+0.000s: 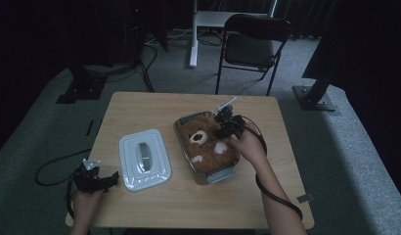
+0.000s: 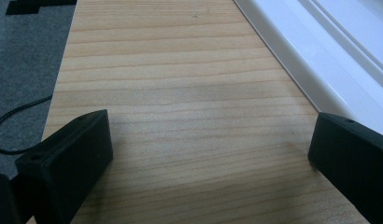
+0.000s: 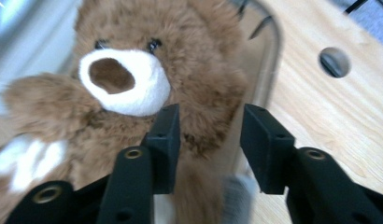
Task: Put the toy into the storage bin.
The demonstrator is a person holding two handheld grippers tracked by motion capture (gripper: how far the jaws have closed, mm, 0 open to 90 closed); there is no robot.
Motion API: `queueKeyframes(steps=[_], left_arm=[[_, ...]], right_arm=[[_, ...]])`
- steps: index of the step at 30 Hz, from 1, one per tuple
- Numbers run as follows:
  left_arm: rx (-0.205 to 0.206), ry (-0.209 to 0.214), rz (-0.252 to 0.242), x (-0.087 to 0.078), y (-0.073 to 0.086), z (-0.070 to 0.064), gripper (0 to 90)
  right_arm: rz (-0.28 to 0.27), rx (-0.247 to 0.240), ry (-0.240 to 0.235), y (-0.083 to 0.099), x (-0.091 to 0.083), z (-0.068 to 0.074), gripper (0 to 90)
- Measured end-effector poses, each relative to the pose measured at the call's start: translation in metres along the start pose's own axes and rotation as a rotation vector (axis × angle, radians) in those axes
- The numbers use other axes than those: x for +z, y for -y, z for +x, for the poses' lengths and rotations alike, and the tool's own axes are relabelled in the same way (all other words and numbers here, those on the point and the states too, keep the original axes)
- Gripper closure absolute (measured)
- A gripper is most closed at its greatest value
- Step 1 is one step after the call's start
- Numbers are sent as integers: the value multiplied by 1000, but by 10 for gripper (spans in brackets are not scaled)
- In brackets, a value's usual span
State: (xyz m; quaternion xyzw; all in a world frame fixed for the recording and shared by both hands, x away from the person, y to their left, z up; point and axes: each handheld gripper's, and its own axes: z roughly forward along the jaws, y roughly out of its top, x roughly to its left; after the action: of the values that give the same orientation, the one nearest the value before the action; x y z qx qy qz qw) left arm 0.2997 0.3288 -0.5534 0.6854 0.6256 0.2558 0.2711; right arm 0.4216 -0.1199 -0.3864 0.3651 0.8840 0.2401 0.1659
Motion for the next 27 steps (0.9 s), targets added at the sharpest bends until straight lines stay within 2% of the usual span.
queueKeyframes(steps=[2, 4, 6, 11, 12, 13, 21, 25, 27], left_arm=[[1, 0, -1, 0, 0, 0, 6], [0, 0, -1, 0, 0, 0, 6], [0, 0, -1, 0, 0, 0, 6], [-2, -1, -1, 0, 0, 0, 6], [-2, -1, -1, 0, 0, 0, 6], [-2, -2, -1, 0, 0, 0, 6], [-2, -2, -1, 0, 0, 0, 6], [-2, -2, -2, 0, 0, 0, 6], [0, -2, 0, 0, 0, 0, 6]], right_arm=[[-54, 29, -19, 6, -16, -4, 522], [-101, 62, -69, 14, -31, -10, 487], [-136, 76, -103, 22, -43, -13, 487], [-180, 81, -123, 43, -56, -13, 478], [-182, 72, -125, 48, -55, -12, 482], [-182, 70, -123, 52, -54, -11, 524], [-94, 27, -164, 81, -33, -2, 754], [-64, 7, -168, 81, -26, 0, 810], [-35, -16, -147, 78, -20, 4, 824]])
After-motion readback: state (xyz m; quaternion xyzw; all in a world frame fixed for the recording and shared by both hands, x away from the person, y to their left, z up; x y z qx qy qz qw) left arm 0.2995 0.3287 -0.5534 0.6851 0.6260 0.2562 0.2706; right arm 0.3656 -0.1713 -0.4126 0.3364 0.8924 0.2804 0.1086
